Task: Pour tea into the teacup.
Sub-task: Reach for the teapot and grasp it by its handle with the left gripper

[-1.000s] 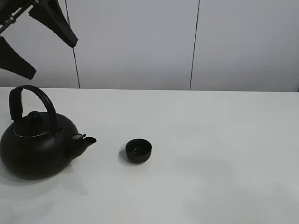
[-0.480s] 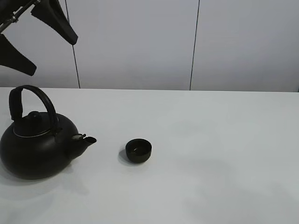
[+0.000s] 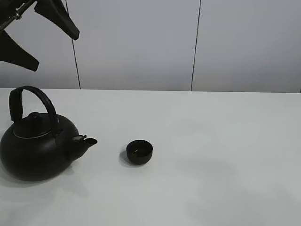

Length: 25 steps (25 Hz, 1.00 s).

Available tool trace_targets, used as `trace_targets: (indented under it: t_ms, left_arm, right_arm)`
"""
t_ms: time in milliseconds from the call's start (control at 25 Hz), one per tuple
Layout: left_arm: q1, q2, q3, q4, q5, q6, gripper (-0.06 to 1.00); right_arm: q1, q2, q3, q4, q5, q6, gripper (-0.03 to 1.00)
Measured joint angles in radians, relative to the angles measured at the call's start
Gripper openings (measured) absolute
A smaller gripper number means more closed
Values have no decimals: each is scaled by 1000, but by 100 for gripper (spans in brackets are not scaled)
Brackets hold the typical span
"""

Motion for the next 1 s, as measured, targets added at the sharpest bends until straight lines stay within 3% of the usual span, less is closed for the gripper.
trace_targets:
  t_ms: [200, 440, 720, 1000]
  left_arm:
    - [0, -23, -8, 0, -4, 138, 70]
    - [0, -212, -8, 38, -57, 242, 70]
    - [0, -458, 8, 188, -135, 245, 70]
    - [0, -672, 159, 361, -226, 151, 70]
  right_arm:
    - [0, 0, 0, 0, 0, 0, 55]
    - [0, 0, 0, 0, -2, 0, 55]
    - [0, 0, 0, 0, -2, 0, 55]
    - [0, 0, 0, 0, -2, 0, 55]
